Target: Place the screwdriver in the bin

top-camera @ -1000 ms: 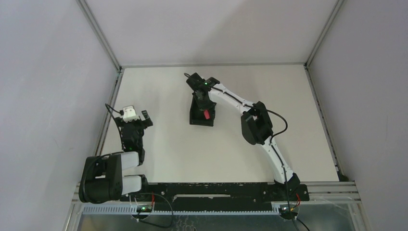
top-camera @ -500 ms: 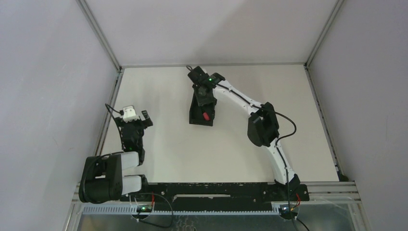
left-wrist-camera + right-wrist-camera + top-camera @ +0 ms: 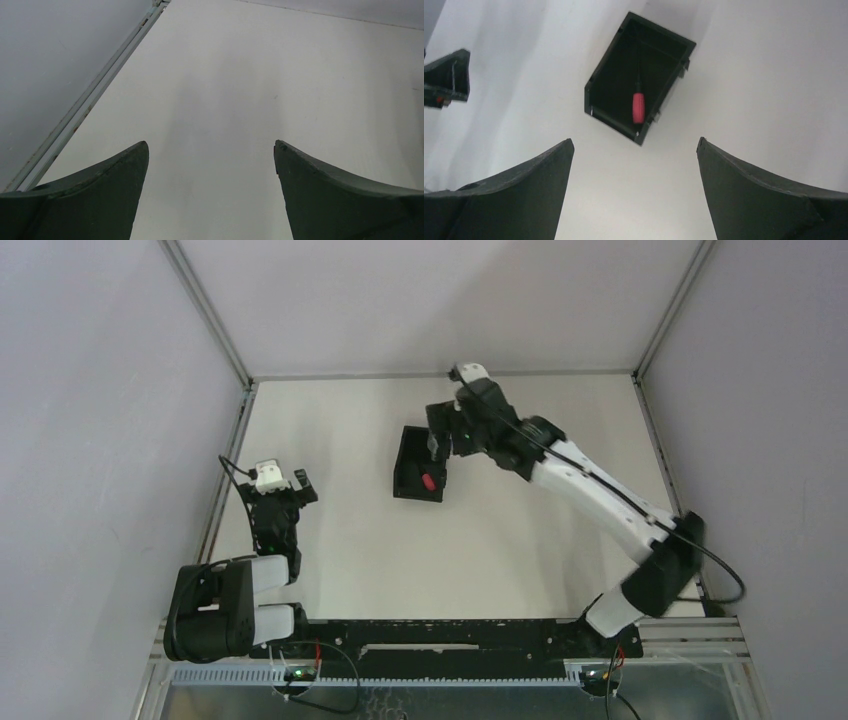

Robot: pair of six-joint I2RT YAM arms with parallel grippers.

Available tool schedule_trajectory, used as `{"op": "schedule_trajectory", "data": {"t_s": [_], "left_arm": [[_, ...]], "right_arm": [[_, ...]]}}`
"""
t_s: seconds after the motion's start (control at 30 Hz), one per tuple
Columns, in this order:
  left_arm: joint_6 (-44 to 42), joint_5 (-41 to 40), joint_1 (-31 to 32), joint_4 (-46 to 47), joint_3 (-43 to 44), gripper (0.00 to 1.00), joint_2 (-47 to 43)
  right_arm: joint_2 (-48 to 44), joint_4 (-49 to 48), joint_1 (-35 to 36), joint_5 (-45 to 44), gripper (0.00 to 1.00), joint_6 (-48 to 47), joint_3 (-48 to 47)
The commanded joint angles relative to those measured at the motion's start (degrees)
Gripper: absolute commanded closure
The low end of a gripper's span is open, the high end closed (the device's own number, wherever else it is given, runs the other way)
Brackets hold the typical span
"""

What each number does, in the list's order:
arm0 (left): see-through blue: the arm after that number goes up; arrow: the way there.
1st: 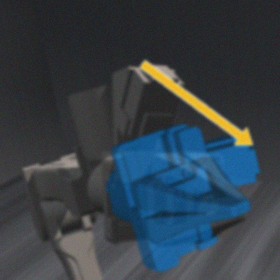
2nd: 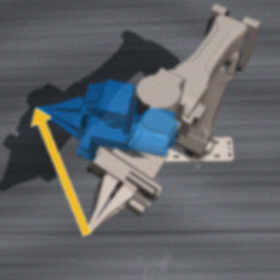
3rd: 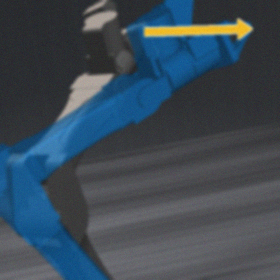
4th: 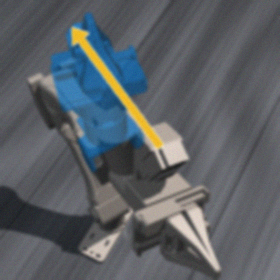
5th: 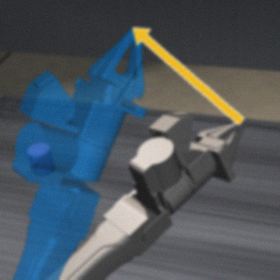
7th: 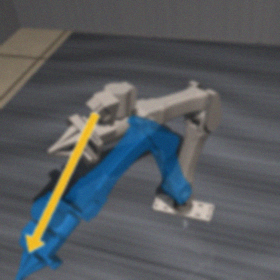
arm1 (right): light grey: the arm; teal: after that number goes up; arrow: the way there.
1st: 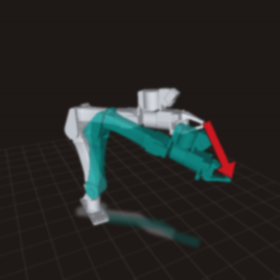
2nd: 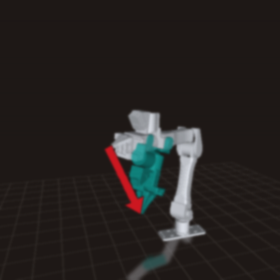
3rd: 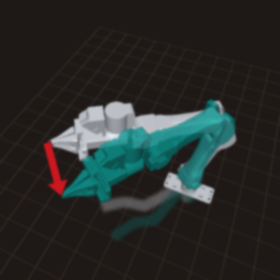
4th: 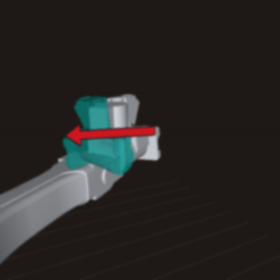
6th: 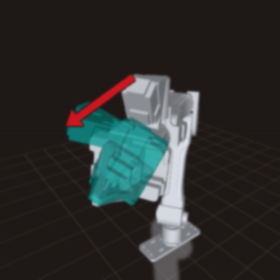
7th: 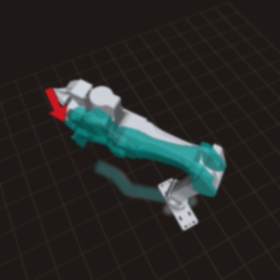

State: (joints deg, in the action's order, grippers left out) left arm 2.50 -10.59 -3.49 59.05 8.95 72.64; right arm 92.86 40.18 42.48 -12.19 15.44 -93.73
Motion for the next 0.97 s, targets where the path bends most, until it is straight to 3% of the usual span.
{"op": "schedule_trajectory", "data": {"t_s": [0.0, 0.53, 0.93], "left_arm": [[-1.0, -0.5, 0.2, 1.8, 2.1, 0.0, -0.5], [-0.9, -0.4, 0.2, 1.8, 2.1, 0.0, -0.5], [-1.0, -0.4, 0.3, 1.8, 2.0, 0.0, -0.5]], "right_arm": [[-12.5, -13.7, 0.2, -0.4, 0.0, -0.2, 15.9], [-43.0, -23.7, -0.8, -11.0, 0.0, 12.1, 57.8], [-49.6, -25.0, -3.0, -10.5, 0.01, 19.3, 69.5]]}}
